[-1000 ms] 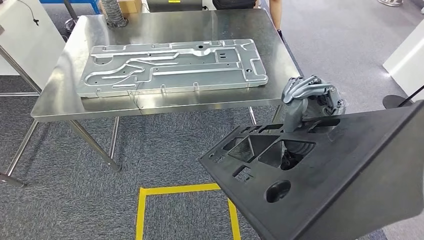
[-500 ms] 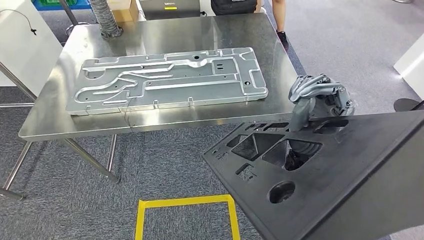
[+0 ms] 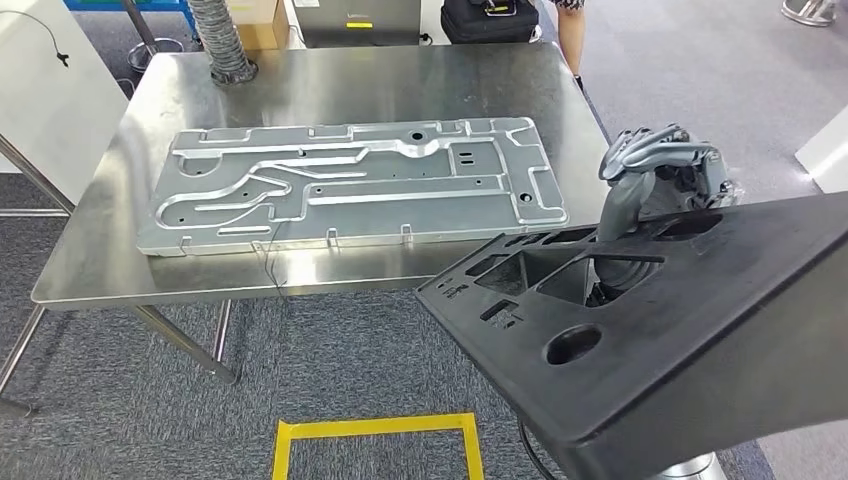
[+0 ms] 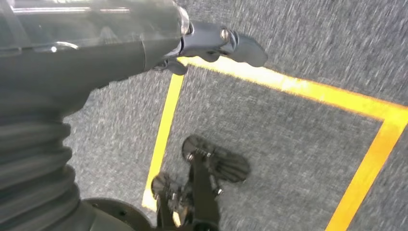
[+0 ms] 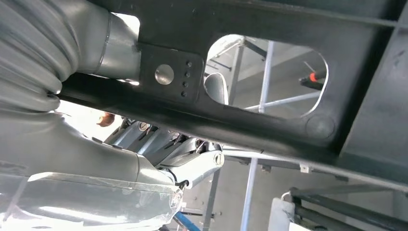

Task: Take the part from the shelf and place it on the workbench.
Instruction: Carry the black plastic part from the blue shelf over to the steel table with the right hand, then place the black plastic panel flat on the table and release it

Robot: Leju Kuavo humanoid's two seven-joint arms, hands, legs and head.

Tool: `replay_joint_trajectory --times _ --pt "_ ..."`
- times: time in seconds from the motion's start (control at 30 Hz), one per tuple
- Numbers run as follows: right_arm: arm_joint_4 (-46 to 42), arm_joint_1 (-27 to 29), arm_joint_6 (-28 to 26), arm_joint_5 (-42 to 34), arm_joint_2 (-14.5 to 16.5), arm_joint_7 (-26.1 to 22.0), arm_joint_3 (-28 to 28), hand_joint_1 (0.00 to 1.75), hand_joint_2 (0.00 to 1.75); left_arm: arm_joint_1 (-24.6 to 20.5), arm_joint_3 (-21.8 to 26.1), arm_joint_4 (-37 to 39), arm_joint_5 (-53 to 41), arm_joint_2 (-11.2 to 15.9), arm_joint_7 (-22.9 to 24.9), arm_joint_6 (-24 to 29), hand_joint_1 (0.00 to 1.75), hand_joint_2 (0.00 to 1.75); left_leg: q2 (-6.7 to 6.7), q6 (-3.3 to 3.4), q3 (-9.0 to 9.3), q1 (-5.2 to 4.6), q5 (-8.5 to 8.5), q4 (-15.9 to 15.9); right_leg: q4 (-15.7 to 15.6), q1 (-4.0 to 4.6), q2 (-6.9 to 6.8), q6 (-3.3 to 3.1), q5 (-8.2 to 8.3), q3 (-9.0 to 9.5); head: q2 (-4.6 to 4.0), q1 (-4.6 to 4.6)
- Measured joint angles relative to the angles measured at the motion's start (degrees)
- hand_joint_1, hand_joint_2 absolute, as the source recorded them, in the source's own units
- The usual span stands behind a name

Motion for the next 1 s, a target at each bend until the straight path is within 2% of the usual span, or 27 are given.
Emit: replay_joint_trajectory --times 0.03,0.07,0.1,0.17,0.2,0.23,0.27,0.33,0.4,0.43,0.5,0.53,0.57,0.6,0.67,0.7,0.73,0.83,0.9,0.93,1.0 --pt "-0.01 0.06 -0.02 0.16 -0.01 0.00 -0.15 1.75 1.75 0.01 0.00 0.00 -0.02 0.00 -0.01 -0.05 0.00 1.75 -0.07 0.03 0.56 -0.08 -0.53 0.01 1.51 -0.01 0.00 0.08 -0.66 -1.88 0.00 0.00" --pt "-0.01 0.09 -0.04 0.33 -0.03 0.01 -0.34 1.75 1.75 0.05 0.00 0.00 -0.05 0.00 -0.01 -0.12 0.00 1.75 -0.16 0.03 1.28 -0.16 -1.11 0.01 1.20 0.00 0.00 0.09 -0.22 -2.86 -0.01 0.00" --pt "-0.01 0.09 -0.08 0.51 -0.07 0.01 -0.60 1.75 1.75 0.10 0.00 0.00 -0.10 -0.01 -0.01 -0.19 0.00 1.75 -0.24 -0.01 2.15 -0.24 -1.74 0.01 -1.02 0.03 0.00 -0.05 1.62 -2.92 -0.01 0.00" --pt "0.03 0.10 -0.22 1.03 -0.21 0.04 -1.23 1.75 1.75 0.10 0.00 0.01 -0.19 -0.11 -0.01 -0.31 0.00 1.75 -0.36 -0.23 3.94 -0.44 -3.15 0.09 -8.13 0.32 0.05 -0.76 8.08 -1.91 -0.01 -0.01" --pt "0.11 0.04 -0.47 1.55 -0.27 0.07 -1.51 1.75 1.75 0.05 0.00 0.02 -0.22 -0.20 -0.02 -0.34 0.00 1.75 -0.42 -0.47 4.48 -0.53 -3.77 0.12 -10.89 0.55 0.06 -1.18 10.45 -1.49 -0.01 0.03" --pt "0.24 -0.14 -0.80 2.21 -0.31 0.17 -1.75 1.75 1.75 -0.03 0.00 0.03 -0.21 -0.27 -0.04 -0.35 0.00 1.75 -0.46 -0.78 4.78 -0.56 -4.30 0.10 -12.51 0.80 0.09 -1.57 12.02 -1.32 -0.01 0.03" --pt "0.42 -0.49 -1.28 3.04 -0.32 0.35 -2.00 1.75 1.75 -0.12 0.00 0.04 -0.20 -0.33 -0.05 -0.34 0.00 1.75 -0.48 -1.12 4.97 -0.59 -4.54 0.28 -13.02 0.97 0.13 -1.92 12.14 -1.31 -0.01 0.03" --pt "1.09 -1.99 -2.66 5.42 -0.38 1.24 -2.72 1.75 1.75 -0.25 0.00 0.04 -0.12 -0.28 -0.09 -0.35 0.00 1.75 -0.41 -1.71 5.22 -0.55 -4.84 0.77 -13.48 0.89 0.21 -2.59 11.79 -0.50 0.00 0.02" --pt "2.42 -4.16 -4.68 8.97 -0.46 2.58 -3.47 1.75 1.75 -0.36 0.00 0.04 -0.04 -0.22 -0.09 -0.37 0.00 1.75 -0.23 -2.24 4.07 -0.44 -5.62 3.87 -14.06 0.59 0.20 -3.23 11.29 0.87 0.00 0.01" --pt "3.33 -5.30 -5.81 11.13 -0.49 3.37 -3.75 1.75 1.75 -0.41 0.00 0.04 -0.02 -0.19 -0.07 -0.36 0.00 1.75 -0.14 -2.49 2.37 -0.25 -6.58 6.78 -14.27 0.50 0.17 -3.41 11.04 1.44 -0.01 0.01" --pt "5.71 -7.74 -7.89 15.93 -0.67 5.28 -4.10 1.75 1.75 -0.43 0.00 0.04 -0.02 -0.20 -0.06 -0.33 0.00 1.75 -0.03 -3.06 -2.20 0.11 -8.99 13.16 -14.31 0.46 0.18 -3.55 10.41 2.17 -0.01 0.02" --pt "7.17 -9.10 -8.76 18.42 -0.82 6.36 -4.20 1.75 1.75 -0.39 0.01 0.04 -0.02 -0.19 -0.11 -0.33 0.00 1.75 0.01 -3.33 -4.08 0.27 -9.51 14.92 -14.29 0.45 0.22 -3.50 10.03 2.55 0.00 0.02" --pt "8.94 -10.71 -9.58 21.27 -1.01 7.59 -4.25 1.75 1.75 -0.35 0.01 0.04 -0.02 -0.18 -0.24 -0.34 0.00 1.75 0.06 -3.52 -5.17 0.37 -8.88 14.92 -14.27 0.41 0.27 -3.42 9.62 3.00 0.00 0.02" --pt "11.10 -12.59 -10.41 24.52 -1.19 8.92 -4.27 1.75 1.75 -0.33 0.02 0.04 -0.04 -0.17 -0.41 -0.40 0.00 1.75 0.12 -3.65 -5.36 0.42 -6.88 13.04 -14.23 0.36 0.31 -3.31 9.18 3.54 -0.01 0.02" --pt "15.96 -16.79 -12.11 31.02 -1.52 11.21 -4.19 1.75 1.75 -0.32 0.02 0.03 -0.21 -0.14 -0.80 -0.53 0.00 1.75 0.27 -3.45 -4.01 0.39 -0.90 6.06 -14.18 0.29 0.32 -2.96 8.35 4.63 -0.01 0.02" --pt "18.45 -18.74 -12.89 34.09 -1.66 12.16 -4.11 1.75 1.75 -0.33 0.01 0.03 -0.32 -0.12 -1.00 -0.61 0.00 1.75 0.37 -3.21 -3.39 0.23 0.93 2.97 -14.17 0.31 0.31 -2.71 8.07 4.89 -0.01 0.02" --pt "20.80 -20.54 -13.52 37.01 -1.79 13.03 -3.96 1.75 1.75 -0.32 0.01 0.03 -0.44 -0.11 -1.17 -0.66 0.00 1.75 0.43 -2.81 -3.03 0.05 2.05 1.19 -14.16 0.35 0.29 -2.41 7.86 4.97 -0.01 0.02" --pt "28.67 -26.06 -14.37 46.90 -2.02 16.09 -2.54 1.75 1.75 -0.25 0.01 0.03 -0.82 -0.11 -1.67 -1.06 0.00 1.75 0.44 -1.65 -2.90 -0.16 2.42 0.29 -14.17 0.40 0.25 -1.35 7.33 4.77 0.00 0.02" --pt "34.52 -30.42 -14.07 52.94 -2.09 18.26 -1.04 1.75 1.75 -0.40 -0.01 0.03 -1.15 -0.10 -1.87 -1.44 0.00 1.75 0.41 -1.12 -2.61 0.06 2.52 -0.25 -12.25 0.28 0.16 -0.79 6.02 3.90 -0.01 0.02" --pt "37.57 -32.79 -13.67 56.00 -2.10 19.38 -0.06 1.75 1.75 -0.55 -0.02 0.02 -1.31 -0.08 -1.92 -1.58 0.00 1.75 0.39 -0.92 -2.45 0.12 2.51 -0.43 -9.53 0.17 0.12 -0.60 4.64 2.52 -0.01 0.02" --pt "44.85 -37.57 -12.90 62.86 -2.02 21.76 2.78 1.75 1.75 -0.92 -0.07 0.02 -1.64 -0.02 -1.98 -1.81 0.00 1.75 0.35 -0.64 -2.31 0.08 2.31 -0.44 -1.67 0.07 0.10 -0.36 1.76 -1.82 -0.01 0.02"
